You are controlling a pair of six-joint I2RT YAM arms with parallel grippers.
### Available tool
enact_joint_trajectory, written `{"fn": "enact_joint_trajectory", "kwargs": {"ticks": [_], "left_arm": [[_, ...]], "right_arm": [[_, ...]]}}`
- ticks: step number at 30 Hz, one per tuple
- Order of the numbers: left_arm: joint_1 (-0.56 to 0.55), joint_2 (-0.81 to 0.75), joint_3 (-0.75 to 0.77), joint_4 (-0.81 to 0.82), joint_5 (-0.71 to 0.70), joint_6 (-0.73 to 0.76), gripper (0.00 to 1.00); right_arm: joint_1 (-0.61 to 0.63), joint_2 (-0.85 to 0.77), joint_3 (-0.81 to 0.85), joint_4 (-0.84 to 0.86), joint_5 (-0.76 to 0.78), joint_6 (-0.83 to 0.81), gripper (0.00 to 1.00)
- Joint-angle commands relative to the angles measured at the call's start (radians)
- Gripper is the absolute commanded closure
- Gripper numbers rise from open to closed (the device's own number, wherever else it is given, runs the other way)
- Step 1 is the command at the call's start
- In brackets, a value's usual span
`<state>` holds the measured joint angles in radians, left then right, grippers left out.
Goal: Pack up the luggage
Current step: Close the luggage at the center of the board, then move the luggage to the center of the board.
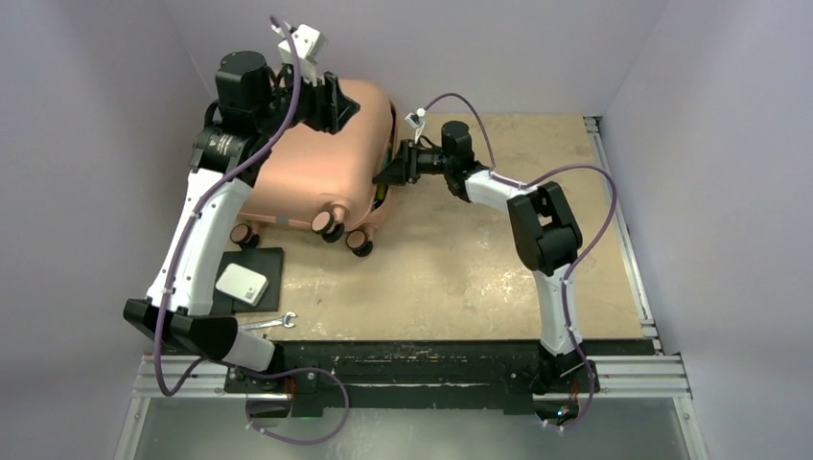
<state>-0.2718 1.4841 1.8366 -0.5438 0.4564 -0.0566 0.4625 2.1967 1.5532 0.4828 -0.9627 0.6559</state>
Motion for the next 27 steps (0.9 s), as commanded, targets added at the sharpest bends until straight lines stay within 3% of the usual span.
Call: {"fn": "enact_joint_trajectory", "kwargs": {"ticks": [1,4,7,12,17,22,27], "left_arm": [[0.005,-0.094,0.001,0.006,-0.300,0.019,0.40],[0.073,-0.092,-0.025,-0.025,-0.519,0.089,0.37],[0.253,-0.097,-0.098,-0.010,-0.499,0.074,0.36],[0.442,-0.083,-0.236,0.070,-0.518,0.104,0.24],[0.588,-0.006,-0.258,0.101,-0.429,0.065,0.23],[0.644,0.049,-0.274,0.153,-0.402,0.025,0.23],[0.660,0.093,-0.277,0.173,-0.421,0.031,0.22]], "right_arm": [[0.015,-0.112,-0.020,0.157,-0.009,0.026,0.46],[-0.006,-0.139,-0.056,0.191,-0.006,0.038,0.45],[-0.019,-0.147,-0.048,0.149,0.014,0.013,0.44],[-0.019,-0.183,-0.054,0.053,0.092,-0.083,0.36],[-0.018,-0.215,-0.052,-0.105,0.210,-0.258,0.52],[-0.005,-0.255,-0.128,-0.121,0.210,-0.338,0.56],[0.035,-0.359,-0.225,-0.110,0.116,-0.435,0.44]]}}
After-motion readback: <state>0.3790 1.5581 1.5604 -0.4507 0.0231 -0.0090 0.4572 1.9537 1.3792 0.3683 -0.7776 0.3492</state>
